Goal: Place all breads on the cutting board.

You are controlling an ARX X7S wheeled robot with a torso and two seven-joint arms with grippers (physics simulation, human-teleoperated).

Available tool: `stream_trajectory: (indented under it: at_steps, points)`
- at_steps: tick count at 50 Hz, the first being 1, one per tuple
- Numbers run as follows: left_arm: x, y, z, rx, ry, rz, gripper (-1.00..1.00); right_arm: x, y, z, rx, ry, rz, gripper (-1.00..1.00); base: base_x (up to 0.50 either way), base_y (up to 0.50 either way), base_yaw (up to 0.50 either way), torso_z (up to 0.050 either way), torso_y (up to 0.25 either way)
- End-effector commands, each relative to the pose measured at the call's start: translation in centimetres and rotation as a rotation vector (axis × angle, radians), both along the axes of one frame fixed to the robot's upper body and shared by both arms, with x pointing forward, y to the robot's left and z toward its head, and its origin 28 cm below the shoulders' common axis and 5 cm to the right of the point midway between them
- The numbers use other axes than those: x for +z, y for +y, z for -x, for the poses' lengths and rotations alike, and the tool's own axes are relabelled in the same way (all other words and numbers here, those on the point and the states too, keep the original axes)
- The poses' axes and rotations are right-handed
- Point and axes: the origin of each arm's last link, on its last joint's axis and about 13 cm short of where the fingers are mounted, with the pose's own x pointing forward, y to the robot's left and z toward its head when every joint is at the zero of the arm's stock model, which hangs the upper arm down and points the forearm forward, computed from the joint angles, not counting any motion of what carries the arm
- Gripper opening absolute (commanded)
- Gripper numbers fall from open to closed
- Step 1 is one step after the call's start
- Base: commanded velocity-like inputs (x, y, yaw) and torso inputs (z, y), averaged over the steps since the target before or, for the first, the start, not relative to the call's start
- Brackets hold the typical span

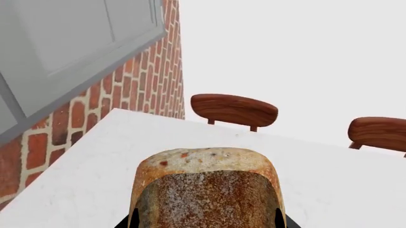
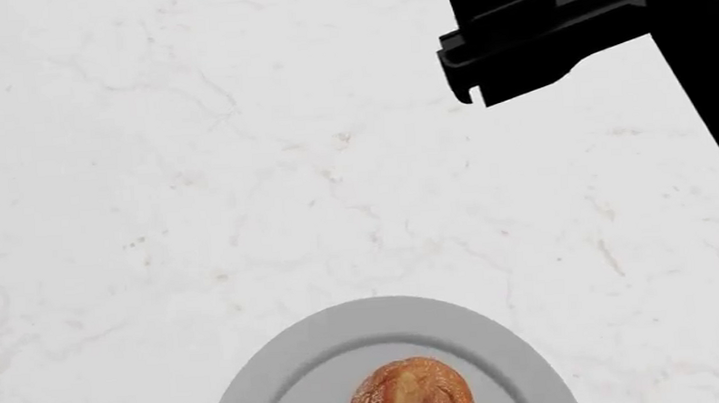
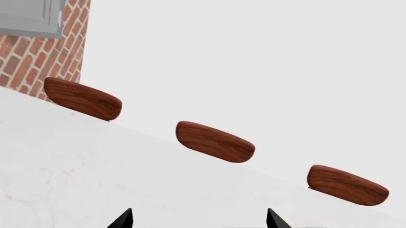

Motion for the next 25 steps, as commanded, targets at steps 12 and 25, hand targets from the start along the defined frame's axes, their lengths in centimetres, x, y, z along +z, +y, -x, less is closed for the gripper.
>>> stream_trajectory:
  at_steps: [12,25]
  points:
    - [-1.9,1.6,0.4,0.053,0.203,0.104,-1.0,-0.6,-0.2,-0.2,-0.004,0.028,-0.003,1.0,0.0,0.0,0.0,0.0,0.0]
    - [-4.9,4.8,-1.7,0.142,0.314,0.154,-1.0,-1.1,0.1,-0.5,0.009,0.04,-0.007,1.0,0.0,0.0,0.0,0.0,0.0]
